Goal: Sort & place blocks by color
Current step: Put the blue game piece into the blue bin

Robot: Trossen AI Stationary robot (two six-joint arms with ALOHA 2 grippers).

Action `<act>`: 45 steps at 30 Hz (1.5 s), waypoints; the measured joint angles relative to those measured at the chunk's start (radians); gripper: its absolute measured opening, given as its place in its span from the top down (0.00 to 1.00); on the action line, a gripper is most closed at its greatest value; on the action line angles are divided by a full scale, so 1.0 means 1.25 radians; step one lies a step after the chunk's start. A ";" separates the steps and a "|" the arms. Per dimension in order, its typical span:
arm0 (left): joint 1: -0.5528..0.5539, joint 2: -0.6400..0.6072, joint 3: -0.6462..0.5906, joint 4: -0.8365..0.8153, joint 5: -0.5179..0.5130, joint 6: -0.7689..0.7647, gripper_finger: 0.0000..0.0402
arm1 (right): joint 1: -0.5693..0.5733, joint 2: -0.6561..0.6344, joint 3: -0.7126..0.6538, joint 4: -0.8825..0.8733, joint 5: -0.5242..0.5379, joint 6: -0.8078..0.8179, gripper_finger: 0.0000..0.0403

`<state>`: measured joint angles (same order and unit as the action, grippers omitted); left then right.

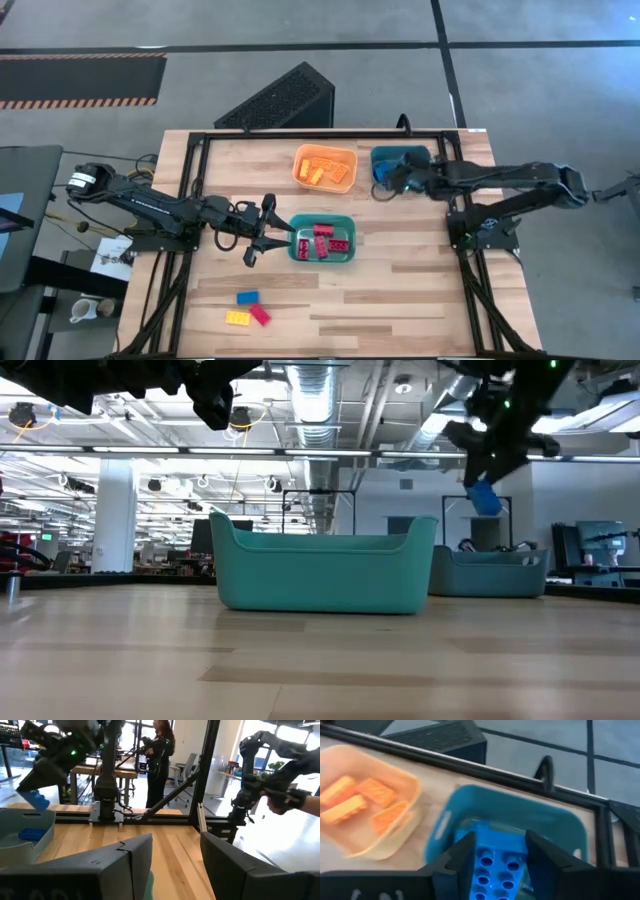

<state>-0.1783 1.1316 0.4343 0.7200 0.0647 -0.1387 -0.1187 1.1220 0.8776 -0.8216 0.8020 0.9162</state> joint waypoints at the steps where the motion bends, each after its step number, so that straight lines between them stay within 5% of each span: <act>1: 0.000 0.000 0.000 0.000 0.000 0.000 0.62 | -0.025 -0.015 -0.021 0.020 -0.008 -0.017 0.59; 10: 0.000 0.000 0.000 0.003 0.002 -0.004 0.62 | -0.165 -0.053 -0.093 0.116 -0.113 -0.091 0.55; 24: 0.000 0.000 0.000 0.003 0.003 -0.005 0.62 | -0.174 -0.062 -0.079 0.139 -0.202 -0.130 0.34; 30: 0.000 0.000 0.000 -0.006 0.011 -0.020 0.62 | 0.020 -0.089 -0.060 0.218 -0.243 -0.107 0.37; 39: 0.000 -0.001 0.000 -0.033 0.045 -0.021 0.62 | 0.428 -0.022 -0.091 0.487 -0.014 -0.008 0.47; 45: 0.000 -0.001 0.000 -0.046 0.020 -0.019 0.62 | 0.566 0.106 -0.092 0.765 0.176 -0.215 0.54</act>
<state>-0.1783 1.1309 0.4343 0.6625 0.0895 -0.1623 0.5888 1.2540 0.7631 0.1345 1.0217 0.6473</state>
